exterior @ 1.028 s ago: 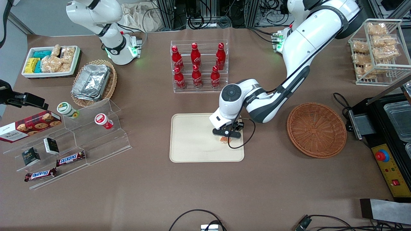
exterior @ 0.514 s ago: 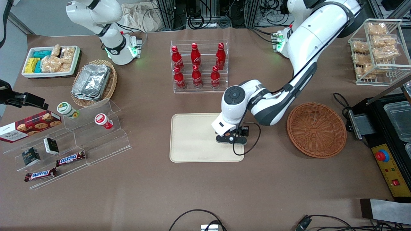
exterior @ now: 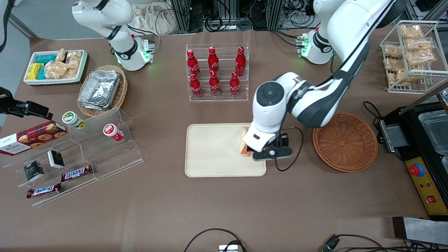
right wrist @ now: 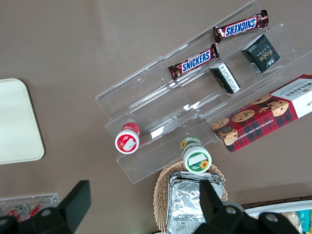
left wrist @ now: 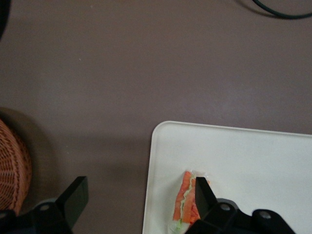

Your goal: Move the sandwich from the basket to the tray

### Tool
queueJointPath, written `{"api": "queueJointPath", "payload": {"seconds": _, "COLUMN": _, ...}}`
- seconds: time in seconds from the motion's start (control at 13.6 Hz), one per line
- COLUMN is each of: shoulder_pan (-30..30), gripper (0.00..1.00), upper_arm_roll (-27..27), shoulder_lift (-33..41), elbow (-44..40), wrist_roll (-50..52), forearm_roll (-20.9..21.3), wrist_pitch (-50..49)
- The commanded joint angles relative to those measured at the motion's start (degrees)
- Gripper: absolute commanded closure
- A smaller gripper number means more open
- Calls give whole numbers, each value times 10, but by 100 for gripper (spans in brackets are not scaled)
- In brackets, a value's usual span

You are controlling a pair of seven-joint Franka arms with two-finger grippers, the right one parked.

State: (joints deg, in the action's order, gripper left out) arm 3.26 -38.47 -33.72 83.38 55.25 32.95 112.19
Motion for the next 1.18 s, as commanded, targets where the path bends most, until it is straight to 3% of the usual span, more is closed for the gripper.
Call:
{"api": "queueJointPath", "payload": {"seconds": 0.0, "shoulder_pan": -37, "gripper": 4, "upper_arm_roll": -1, "shoulder_lift": 44, "elbow": 5, "wrist_roll": 3, "forearm_roll": -33, "wrist_pitch": -40}}
{"api": "queueJointPath", "payload": {"seconds": 0.37, "shoulder_pan": -102, "gripper": 4, "upper_arm_roll": -2, "shoulder_lift": 93, "elbow": -11, "wrist_roll": -45, "forearm_roll": -81, "wrist_pitch": -131}}
{"api": "queueJointPath", "payload": {"seconds": 0.66, "shoulder_pan": -156, "gripper": 3, "upper_arm_roll": -1, "shoulder_lift": 121, "elbow": -11, "wrist_roll": -126, "forearm_roll": -124, "wrist_pitch": -148}}
{"api": "queueJointPath", "payload": {"seconds": 0.95, "shoulder_pan": -186, "gripper": 3, "upper_arm_roll": 2, "shoulder_lift": 130, "elbow": -26, "wrist_roll": -194, "forearm_roll": -133, "wrist_pitch": -173}}
{"api": "queueJointPath", "payload": {"seconds": 1.1, "shoulder_pan": -186, "gripper": 3, "upper_arm_roll": 44, "shoulder_lift": 150, "elbow": -23, "wrist_roll": -250, "forearm_roll": -157, "wrist_pitch": -174}}
